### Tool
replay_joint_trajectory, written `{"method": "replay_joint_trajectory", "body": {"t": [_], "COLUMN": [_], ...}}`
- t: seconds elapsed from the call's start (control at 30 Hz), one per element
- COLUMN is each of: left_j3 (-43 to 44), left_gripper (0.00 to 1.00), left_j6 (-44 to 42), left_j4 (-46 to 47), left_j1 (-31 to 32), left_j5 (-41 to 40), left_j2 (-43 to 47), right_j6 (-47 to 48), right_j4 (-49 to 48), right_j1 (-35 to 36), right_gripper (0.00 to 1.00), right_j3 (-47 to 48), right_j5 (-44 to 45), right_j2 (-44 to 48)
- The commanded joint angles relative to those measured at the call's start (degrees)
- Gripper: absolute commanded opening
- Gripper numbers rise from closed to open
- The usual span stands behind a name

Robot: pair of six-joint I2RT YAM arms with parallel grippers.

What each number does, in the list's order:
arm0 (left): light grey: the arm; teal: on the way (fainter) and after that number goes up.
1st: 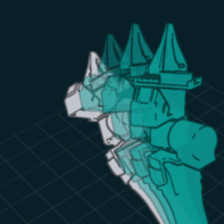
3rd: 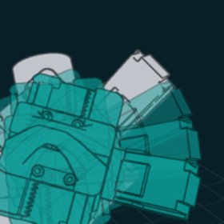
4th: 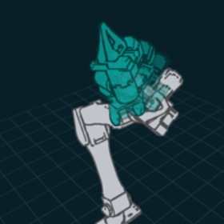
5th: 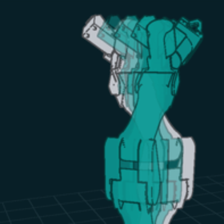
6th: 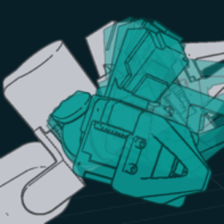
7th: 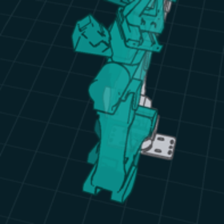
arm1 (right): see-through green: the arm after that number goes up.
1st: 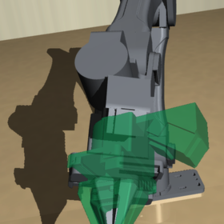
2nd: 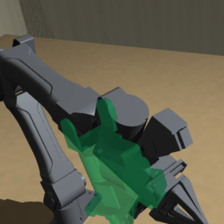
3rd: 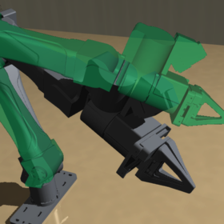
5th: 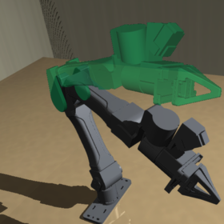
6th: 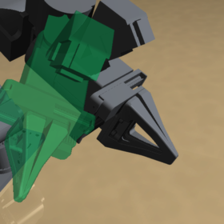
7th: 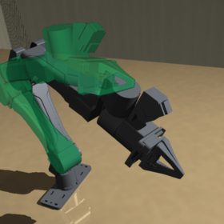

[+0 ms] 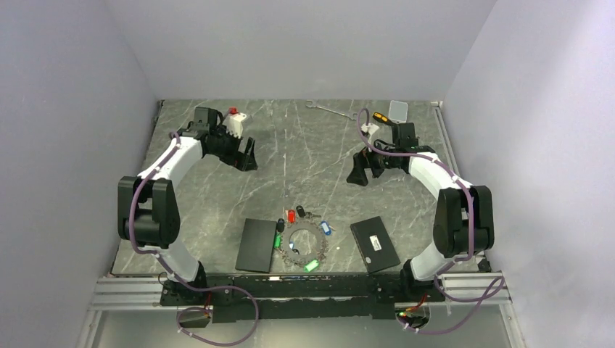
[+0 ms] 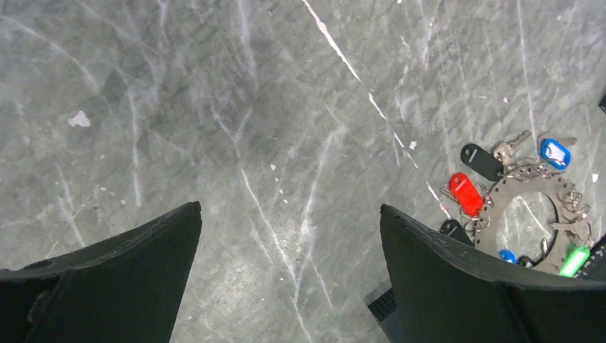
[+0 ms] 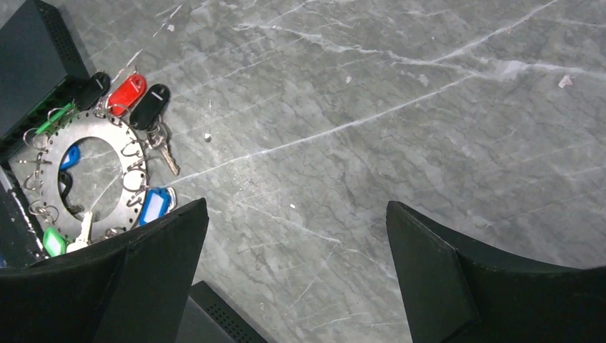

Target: Remove the keys from the keyring

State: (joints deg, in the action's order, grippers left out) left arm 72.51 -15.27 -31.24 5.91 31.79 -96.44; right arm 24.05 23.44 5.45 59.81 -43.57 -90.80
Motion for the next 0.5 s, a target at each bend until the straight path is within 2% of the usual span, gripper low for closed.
{"method": "replay_joint_trajectory", "body": {"t": [0.0,0.17,0.3,0.47], "left_j3": [0.35,7.72,4.89,3.97], "left_gripper": [0.99,0.99,0.99,0.99], "left_j6": [-3.59,-10.94,-16.12,-19.29], "left_j4": [-2.73,-16.92,-18.56,-24.3], "left_j1": [1.6,12.94,23.19,35.27], "left_j5": [5.44,3.1,0.32,-3.06], "left_j2": [2.55,-2.37,1.32,0.58], "right_j6": [1.19,0.3,0.45,0.44], "right_j4": [0.16,-0.93,-0.7,-1.03], "right_j1": [-0.06,-0.1,-0.15,-0.12], "right_gripper": [1.0,1.0,1.0,1.0], "right_j3": [1.86,1.28,1.27,1.14], "right_j5": [-3.47,-3.58,-3.61,-2.8], "right_j2": [1.2,0.7,0.19,0.2]}}
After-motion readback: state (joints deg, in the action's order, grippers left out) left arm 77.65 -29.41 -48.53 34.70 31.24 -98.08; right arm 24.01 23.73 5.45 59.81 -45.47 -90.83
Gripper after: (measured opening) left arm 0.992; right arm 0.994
